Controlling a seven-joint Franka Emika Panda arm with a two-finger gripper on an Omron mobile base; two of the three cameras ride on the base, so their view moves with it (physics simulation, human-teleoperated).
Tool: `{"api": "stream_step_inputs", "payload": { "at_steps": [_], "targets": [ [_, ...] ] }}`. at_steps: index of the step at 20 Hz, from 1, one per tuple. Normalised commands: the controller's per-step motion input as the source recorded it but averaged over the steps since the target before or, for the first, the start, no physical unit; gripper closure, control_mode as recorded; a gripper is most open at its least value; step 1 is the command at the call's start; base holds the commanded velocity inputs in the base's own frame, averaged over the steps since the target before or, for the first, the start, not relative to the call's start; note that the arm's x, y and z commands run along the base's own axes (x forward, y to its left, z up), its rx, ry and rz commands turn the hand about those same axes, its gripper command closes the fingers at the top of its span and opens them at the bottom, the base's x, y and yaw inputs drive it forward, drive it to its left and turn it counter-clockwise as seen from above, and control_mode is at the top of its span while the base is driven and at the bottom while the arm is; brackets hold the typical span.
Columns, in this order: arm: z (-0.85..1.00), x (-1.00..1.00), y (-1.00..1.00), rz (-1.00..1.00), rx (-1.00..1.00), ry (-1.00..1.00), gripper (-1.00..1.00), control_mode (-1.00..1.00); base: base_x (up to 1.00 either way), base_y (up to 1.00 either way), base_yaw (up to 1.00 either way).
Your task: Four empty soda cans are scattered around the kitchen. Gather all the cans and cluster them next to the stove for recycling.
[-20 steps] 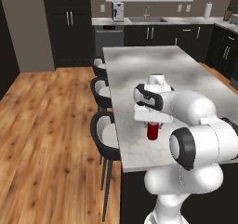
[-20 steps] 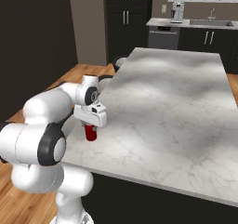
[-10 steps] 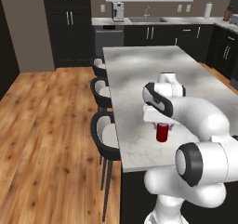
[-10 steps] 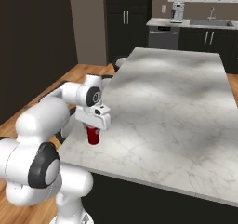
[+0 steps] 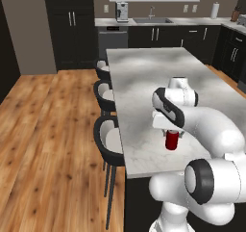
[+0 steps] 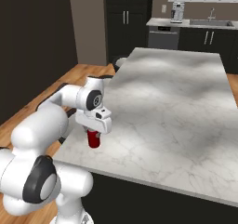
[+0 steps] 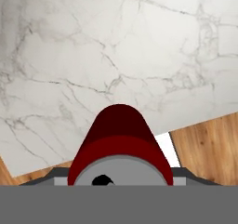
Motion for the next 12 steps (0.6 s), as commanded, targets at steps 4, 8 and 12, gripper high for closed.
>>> {"api": "stream_step_inputs", "payload": {
  "at_steps": [4, 8, 12],
  "targets": [
    [0.0, 0.0, 0.0, 0.0, 0.0, 0.0, 1.0, 1.0, -0.07, 0.0, 0.0],
    [0.0, 0.0, 0.0, 0.0, 0.0, 0.0, 1.0, 1.0, -0.47, -0.14, -0.05],
    [0.0, 0.0, 0.0, 0.0, 0.0, 0.0, 1.0, 1.0, -0.55, -0.19, -0.08]
  ]
}}
